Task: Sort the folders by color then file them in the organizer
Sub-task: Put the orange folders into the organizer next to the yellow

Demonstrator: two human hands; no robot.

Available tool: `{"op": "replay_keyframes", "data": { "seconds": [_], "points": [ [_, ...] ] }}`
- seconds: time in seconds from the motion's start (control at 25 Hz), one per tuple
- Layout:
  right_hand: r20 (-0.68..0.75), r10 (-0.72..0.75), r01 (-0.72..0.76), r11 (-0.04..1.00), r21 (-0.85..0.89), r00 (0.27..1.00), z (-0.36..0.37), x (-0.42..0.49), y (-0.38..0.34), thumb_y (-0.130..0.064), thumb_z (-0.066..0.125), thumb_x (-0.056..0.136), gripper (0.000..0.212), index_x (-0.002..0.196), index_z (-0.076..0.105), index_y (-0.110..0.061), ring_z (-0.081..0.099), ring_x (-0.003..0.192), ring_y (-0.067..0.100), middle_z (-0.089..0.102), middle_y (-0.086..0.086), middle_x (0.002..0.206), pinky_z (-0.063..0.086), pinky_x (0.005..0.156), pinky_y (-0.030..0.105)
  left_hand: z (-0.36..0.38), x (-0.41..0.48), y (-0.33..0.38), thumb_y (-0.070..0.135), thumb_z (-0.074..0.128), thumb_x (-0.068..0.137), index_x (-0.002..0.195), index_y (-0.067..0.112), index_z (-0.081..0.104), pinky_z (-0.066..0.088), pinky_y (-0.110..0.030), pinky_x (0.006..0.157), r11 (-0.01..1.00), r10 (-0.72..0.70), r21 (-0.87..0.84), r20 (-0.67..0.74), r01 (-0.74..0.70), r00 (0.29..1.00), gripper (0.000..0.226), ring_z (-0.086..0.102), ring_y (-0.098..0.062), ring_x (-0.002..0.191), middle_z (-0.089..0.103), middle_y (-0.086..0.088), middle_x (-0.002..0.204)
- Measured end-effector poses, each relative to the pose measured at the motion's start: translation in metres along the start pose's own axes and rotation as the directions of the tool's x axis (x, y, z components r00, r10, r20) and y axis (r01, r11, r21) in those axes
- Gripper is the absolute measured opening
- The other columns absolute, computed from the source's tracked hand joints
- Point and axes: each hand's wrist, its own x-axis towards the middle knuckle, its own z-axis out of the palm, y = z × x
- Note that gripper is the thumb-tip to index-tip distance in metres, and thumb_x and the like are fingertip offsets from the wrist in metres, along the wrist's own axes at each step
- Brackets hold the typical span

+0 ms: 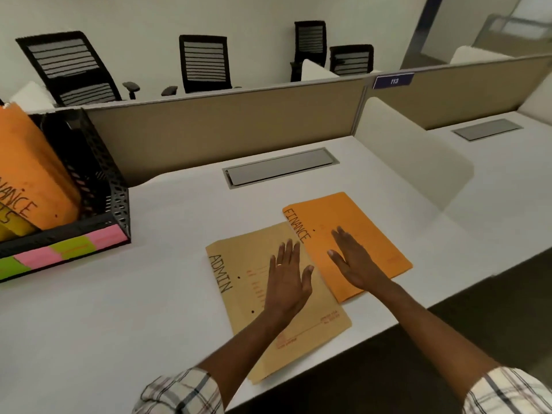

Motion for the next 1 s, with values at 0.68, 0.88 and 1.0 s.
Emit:
{"op": "replay_keyframes", "data": {
  "seconds": [0.68, 0.88, 1.0],
  "points": [
    [0.207, 0.262, -0.222, 0.955, -0.199, 0.942, -0.011, 0.014, 0.179, -0.057, 0.033, 0.102, 0.079, 0.16, -0.001, -0.015, -0.004, 0.156, 0.03, -0.01, 0.007, 0.168, 0.011, 0.123, 0.059, 0.117, 0.064, 0.058, 0.054, 0.049, 0.101, 0.162, 0.015, 0.014, 0.014, -0.05, 0.125, 0.962, -0.268, 0.03, 0.309, 0.272, 0.912, 0.081, -0.003, -0.041, 0.156, -0.011, -0.016, 0.169],
    [0.197, 0.212, -0.173, 0.965, -0.198, 0.957, 0.004, 0.014, 0.193, -0.061, 0.029, 0.101, 0.082, 0.16, -0.008, -0.017, -0.013, 0.155, 0.03, -0.015, 0.007, 0.168, 0.0, 0.123, 0.058, 0.124, 0.086, 0.075, 0.039, 0.063, 0.098, 0.159, 0.013, 0.022, 0.022, -0.05, 0.122, 0.83, -0.503, -0.234, 0.079, 0.506, 0.861, 0.078, 0.015, -0.039, 0.153, 0.008, -0.012, 0.169],
    [0.221, 0.202, -0.161, 0.969, -0.189, 0.954, 0.006, 0.015, 0.197, -0.066, 0.027, 0.099, 0.086, 0.159, -0.011, -0.017, -0.016, 0.154, 0.031, -0.017, 0.007, 0.167, -0.003, 0.122, 0.06, 0.117, 0.094, 0.066, 0.028, 0.073, 0.093, 0.157, 0.01, 0.028, 0.035, -0.05, 0.118, 0.687, -0.612, -0.462, 0.049, 0.561, 0.789, 0.079, 0.043, -0.033, 0.142, 0.042, -0.011, 0.156]
  ]
}}
